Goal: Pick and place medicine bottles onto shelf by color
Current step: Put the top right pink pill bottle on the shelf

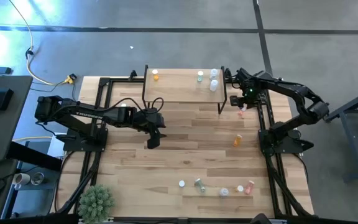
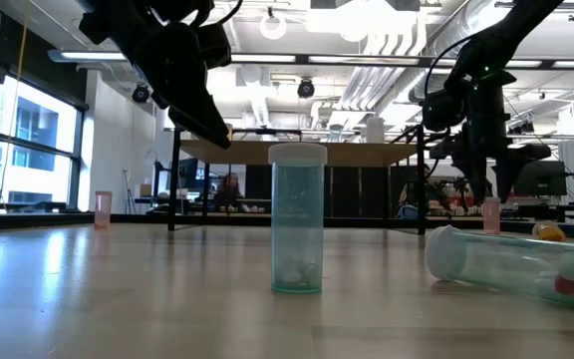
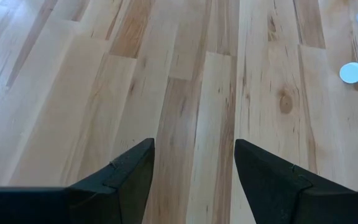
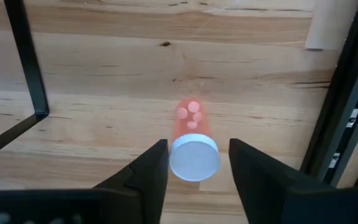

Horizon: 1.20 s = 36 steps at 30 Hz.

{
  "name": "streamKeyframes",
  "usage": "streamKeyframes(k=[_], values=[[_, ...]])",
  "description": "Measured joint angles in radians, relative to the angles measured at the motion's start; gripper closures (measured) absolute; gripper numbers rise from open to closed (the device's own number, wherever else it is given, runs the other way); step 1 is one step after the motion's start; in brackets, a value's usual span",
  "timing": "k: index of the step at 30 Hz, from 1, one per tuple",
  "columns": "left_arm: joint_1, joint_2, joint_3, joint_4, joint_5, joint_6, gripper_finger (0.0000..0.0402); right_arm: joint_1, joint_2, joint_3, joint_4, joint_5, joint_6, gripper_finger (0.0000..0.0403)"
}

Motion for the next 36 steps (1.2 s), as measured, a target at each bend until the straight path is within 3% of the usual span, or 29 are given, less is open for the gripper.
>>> streamKeyframes(k=[9,36], values=[[0.000,0.000,0.000,0.000,0.000,0.000,0.0190,0.000,0.000,0.000,-0.002,0.000,-0.017,0.0286],[0.000,0.000,0.000,-0.015,0.022,0.000,0.0190,0.005,-0.002,0.000,-0.078,0.000,-0.139,0.0289]])
